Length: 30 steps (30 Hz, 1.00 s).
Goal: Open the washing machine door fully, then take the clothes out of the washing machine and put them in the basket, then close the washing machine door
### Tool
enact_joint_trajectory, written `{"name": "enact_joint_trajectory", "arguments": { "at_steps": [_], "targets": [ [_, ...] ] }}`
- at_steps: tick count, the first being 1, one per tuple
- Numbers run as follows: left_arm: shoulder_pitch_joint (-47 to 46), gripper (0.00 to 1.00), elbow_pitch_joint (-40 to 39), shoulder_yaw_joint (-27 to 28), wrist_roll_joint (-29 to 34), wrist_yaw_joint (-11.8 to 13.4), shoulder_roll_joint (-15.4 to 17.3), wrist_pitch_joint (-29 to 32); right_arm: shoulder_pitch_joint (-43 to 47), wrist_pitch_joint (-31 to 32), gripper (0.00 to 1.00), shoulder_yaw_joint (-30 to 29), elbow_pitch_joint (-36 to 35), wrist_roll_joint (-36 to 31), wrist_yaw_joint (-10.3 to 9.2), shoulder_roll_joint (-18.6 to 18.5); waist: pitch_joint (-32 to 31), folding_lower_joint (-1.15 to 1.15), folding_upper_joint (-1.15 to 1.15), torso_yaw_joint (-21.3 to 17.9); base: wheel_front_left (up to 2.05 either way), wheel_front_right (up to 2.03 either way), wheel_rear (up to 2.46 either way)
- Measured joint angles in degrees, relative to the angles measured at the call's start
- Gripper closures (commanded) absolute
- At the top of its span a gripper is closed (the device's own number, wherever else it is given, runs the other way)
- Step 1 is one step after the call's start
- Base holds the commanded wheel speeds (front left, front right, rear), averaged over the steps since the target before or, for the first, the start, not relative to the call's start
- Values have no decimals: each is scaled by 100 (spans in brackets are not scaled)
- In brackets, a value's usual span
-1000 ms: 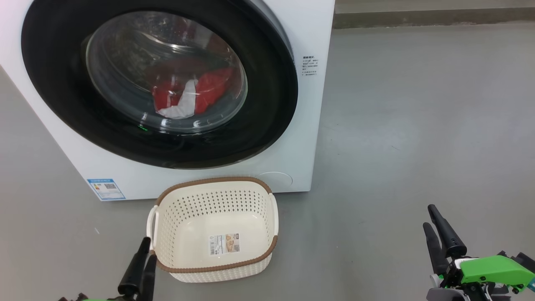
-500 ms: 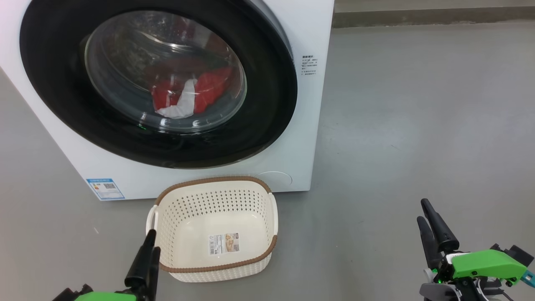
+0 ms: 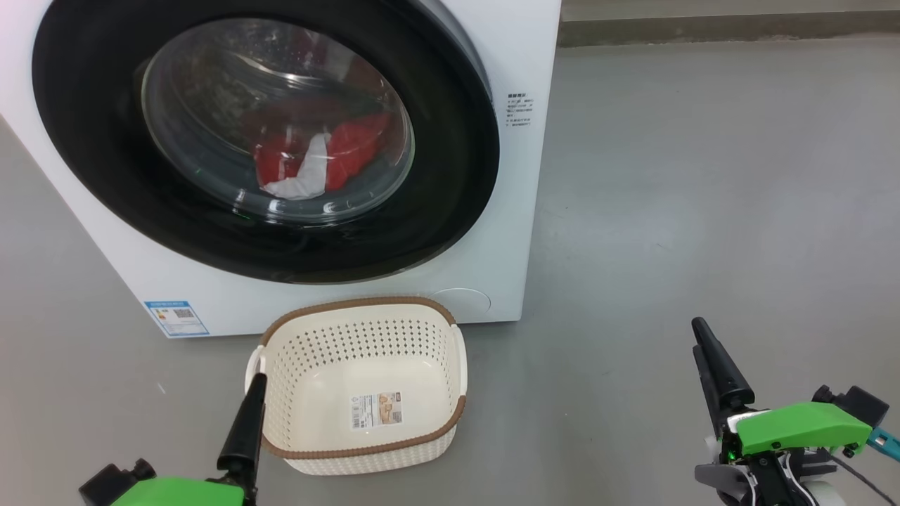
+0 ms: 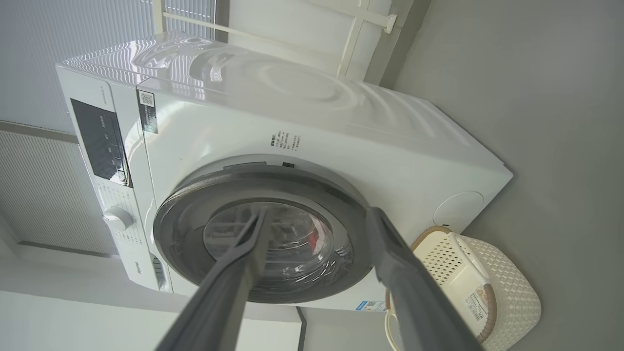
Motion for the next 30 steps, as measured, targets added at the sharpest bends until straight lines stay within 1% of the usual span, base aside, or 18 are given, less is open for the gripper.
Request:
{"name": "enact_joint_trajectory", "arguments": {
  "at_steps": [7, 18, 22, 24, 30],
  "targets": [
    [-16, 0, -116, 2, 705, 51, -13, -74, -125, -94, 0, 3, 8, -626, 0, 20, 1, 0, 0, -1, 0, 0, 0],
    [-106, 0, -218, -4, 1872, 57, -44, -221, -183, -240, 0, 90, 10, -1439, 0, 58, -6, 0, 0, -16, 0, 0, 0],
    [-109, 0, -252, -14, 2284, 108, -54, -275, -257, -287, 0, 73, 11, -1822, 0, 73, -9, 0, 0, -30, 0, 0, 0],
    [-114, 0, -252, -33, 2580, 155, -57, -318, -257, -318, 0, 14, 18, -2174, 0, 92, -5, 0, 0, -36, 0, 0, 0],
    [-259, 0, -247, -68, 3104, 216, -66, -377, -384, -396, 0, -49, 59, -2856, 0, 113, 2, 0, 0, -40, 0, 0, 0]
  ]
}}
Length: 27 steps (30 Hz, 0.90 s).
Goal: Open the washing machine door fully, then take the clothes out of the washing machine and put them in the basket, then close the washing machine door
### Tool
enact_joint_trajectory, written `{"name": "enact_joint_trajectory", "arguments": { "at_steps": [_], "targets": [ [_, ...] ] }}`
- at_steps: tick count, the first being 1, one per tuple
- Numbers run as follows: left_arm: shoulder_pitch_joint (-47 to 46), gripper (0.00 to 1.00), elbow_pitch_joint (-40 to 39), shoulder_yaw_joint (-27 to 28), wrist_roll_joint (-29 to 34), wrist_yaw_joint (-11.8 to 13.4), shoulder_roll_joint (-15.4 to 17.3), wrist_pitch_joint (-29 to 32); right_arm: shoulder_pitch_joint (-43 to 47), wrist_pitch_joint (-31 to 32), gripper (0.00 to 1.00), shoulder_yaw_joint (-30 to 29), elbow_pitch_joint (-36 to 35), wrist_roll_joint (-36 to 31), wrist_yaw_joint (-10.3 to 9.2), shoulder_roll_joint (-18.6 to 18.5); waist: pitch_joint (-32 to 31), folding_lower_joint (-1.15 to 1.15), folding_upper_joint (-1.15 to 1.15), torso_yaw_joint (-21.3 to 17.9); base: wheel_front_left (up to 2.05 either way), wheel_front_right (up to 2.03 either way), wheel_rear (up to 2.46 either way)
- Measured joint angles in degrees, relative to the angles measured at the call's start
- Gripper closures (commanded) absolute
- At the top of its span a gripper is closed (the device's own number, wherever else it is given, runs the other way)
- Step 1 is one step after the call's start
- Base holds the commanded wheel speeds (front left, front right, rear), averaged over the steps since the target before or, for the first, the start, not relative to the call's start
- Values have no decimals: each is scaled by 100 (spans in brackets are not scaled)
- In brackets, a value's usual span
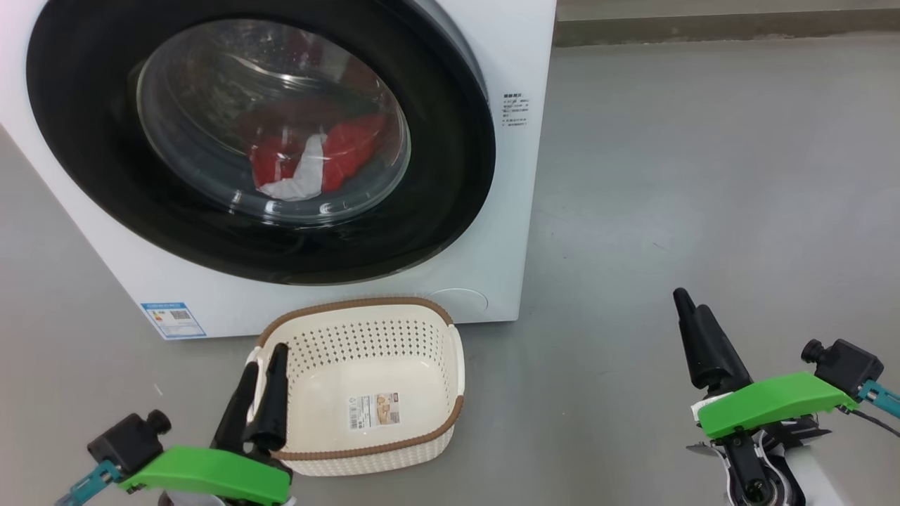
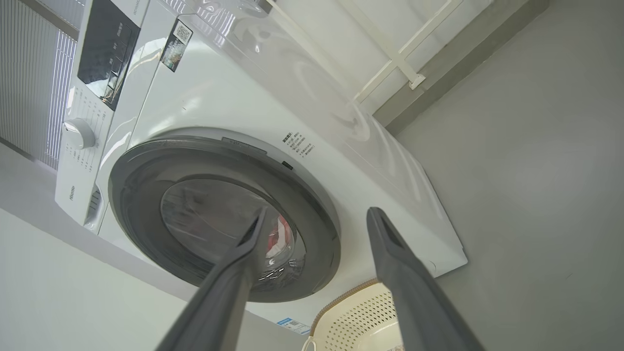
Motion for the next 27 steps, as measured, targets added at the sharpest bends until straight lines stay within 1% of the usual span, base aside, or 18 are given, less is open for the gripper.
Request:
{"name": "enact_joint_trajectory", "arguments": {
  "at_steps": [8, 16, 27],
  "targets": [
    [-56, 0, 0, -87, 664, 143, -38, -104, -81, -99, 0, -14, 11, -876, 0, 11, -2, 0, 0, -5, 0, 0, 0],
    [-114, 0, 36, -154, 1400, 215, -78, -201, -176, -193, 0, -86, 11, -1657, 0, 32, 9, 0, 0, -26, 0, 0, 0],
    [-248, 0, 165, -247, 2330, 294, -91, -352, -319, -304, 0, -162, -7, -2472, 0, 43, 10, 0, 0, -45, 0, 0, 0]
  ]
}}
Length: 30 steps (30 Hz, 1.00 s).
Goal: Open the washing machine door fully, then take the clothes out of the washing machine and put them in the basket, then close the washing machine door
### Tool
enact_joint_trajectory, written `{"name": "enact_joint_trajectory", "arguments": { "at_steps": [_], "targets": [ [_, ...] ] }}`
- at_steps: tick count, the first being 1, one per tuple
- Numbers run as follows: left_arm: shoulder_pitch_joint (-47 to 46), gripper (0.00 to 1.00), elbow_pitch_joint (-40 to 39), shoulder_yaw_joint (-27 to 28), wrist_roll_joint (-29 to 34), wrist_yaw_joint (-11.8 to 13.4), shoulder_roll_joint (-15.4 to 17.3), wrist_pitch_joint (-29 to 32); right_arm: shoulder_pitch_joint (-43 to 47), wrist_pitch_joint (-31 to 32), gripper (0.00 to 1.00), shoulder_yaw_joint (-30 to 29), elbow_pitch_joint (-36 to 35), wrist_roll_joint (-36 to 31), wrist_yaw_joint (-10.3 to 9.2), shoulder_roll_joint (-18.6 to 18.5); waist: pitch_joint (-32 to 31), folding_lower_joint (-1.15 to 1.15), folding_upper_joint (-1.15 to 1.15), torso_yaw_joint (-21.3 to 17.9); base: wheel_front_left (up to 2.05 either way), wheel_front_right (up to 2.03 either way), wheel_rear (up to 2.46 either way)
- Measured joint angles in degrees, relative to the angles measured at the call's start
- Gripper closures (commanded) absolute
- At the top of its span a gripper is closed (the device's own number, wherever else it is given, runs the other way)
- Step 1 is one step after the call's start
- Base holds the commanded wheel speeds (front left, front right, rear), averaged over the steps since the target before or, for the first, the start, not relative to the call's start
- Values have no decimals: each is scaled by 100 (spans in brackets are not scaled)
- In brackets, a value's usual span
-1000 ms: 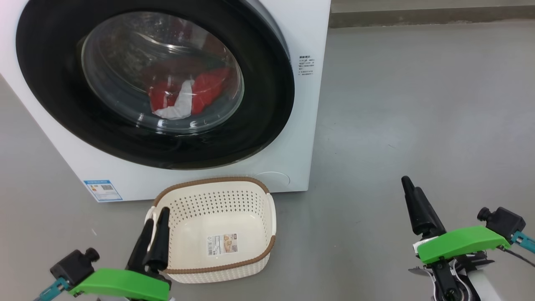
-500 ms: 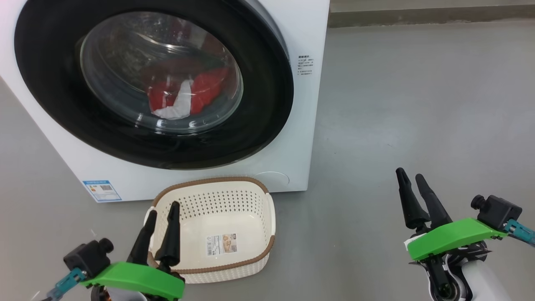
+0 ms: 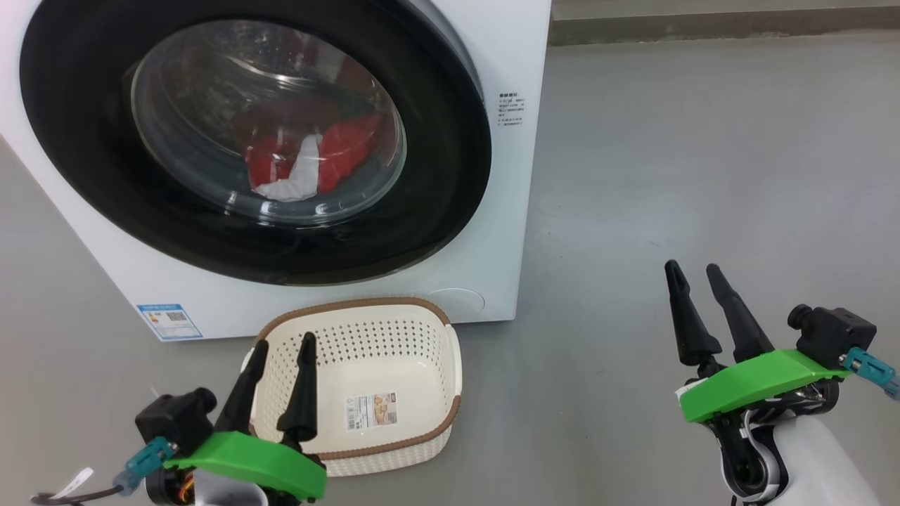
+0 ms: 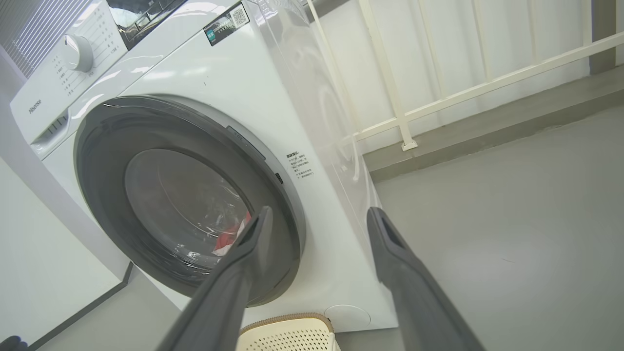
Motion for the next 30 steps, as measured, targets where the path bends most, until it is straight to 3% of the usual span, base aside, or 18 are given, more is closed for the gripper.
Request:
{"name": "enact_joint_trajectory", "arguments": {
  "at_steps": [30],
  "targets": [
    [-309, 0, -105, -37, 2229, 352, -38, -367, -463, -387, 0, -2, 308, -1948, 0, 24, 36, 0, 0, 10, 0, 0, 0]
  ]
}}
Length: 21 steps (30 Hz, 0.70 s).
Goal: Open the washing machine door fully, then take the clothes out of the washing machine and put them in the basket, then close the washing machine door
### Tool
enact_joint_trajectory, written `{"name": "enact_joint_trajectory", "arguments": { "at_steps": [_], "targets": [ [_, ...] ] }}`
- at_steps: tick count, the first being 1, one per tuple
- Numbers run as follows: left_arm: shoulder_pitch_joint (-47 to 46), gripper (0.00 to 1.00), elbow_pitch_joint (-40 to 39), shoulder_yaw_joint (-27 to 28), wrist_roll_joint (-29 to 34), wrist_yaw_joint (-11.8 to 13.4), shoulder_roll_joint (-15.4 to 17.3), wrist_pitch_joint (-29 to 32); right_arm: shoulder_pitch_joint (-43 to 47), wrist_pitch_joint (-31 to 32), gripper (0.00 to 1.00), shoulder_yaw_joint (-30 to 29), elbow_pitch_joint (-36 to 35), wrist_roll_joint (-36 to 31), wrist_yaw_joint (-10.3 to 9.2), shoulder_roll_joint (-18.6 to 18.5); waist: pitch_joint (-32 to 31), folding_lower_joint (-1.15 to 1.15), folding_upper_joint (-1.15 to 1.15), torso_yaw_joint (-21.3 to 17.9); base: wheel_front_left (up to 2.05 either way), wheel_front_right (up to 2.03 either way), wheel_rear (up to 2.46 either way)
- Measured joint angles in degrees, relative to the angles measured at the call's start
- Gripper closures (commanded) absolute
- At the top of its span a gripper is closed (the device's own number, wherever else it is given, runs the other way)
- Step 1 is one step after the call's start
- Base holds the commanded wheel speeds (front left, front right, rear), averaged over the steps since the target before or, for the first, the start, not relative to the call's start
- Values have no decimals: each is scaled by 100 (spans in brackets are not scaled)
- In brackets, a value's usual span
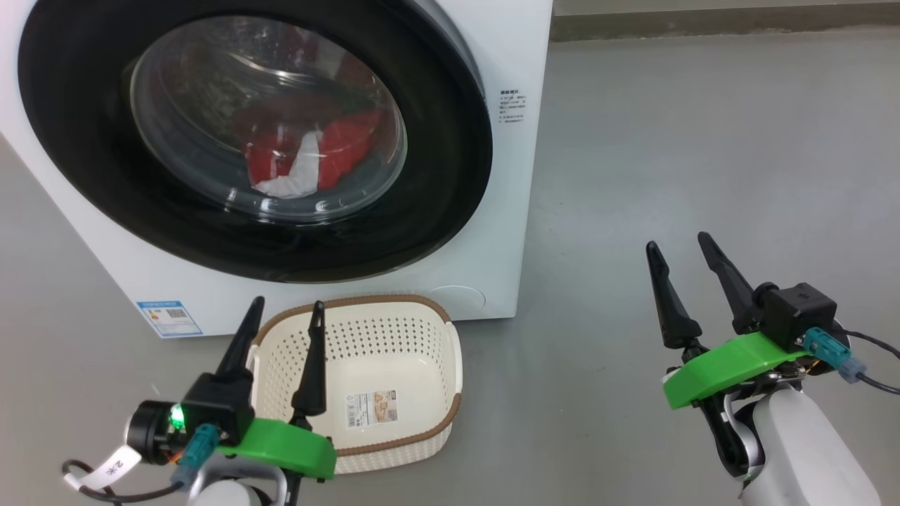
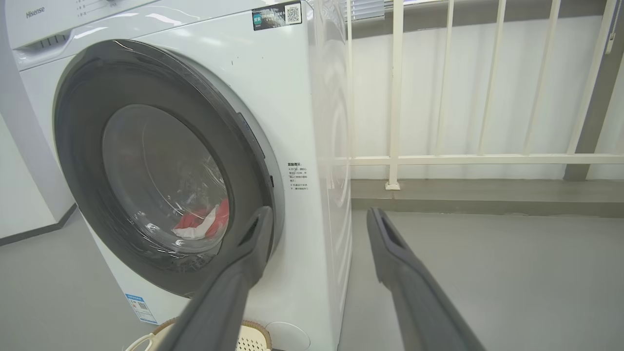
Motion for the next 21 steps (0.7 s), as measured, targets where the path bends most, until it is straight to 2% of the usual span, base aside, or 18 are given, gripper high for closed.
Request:
{"name": "enact_joint_trajectory", "arguments": {
  "at_steps": [4, 21],
  "targets": [
    [-24, 0, -55, 7, 244, 44, -9, -36, -10, -15, 0, 20, 88, -188, 0, 2, -9, 0, 0, 7, 0, 0, 0],
    [-30, 0, -24, 76, 192, 62, -13, -37, -23, -56, 0, 105, 212, -208, 0, 4, -7, 0, 0, 5, 0, 0, 0]
  ]
}}
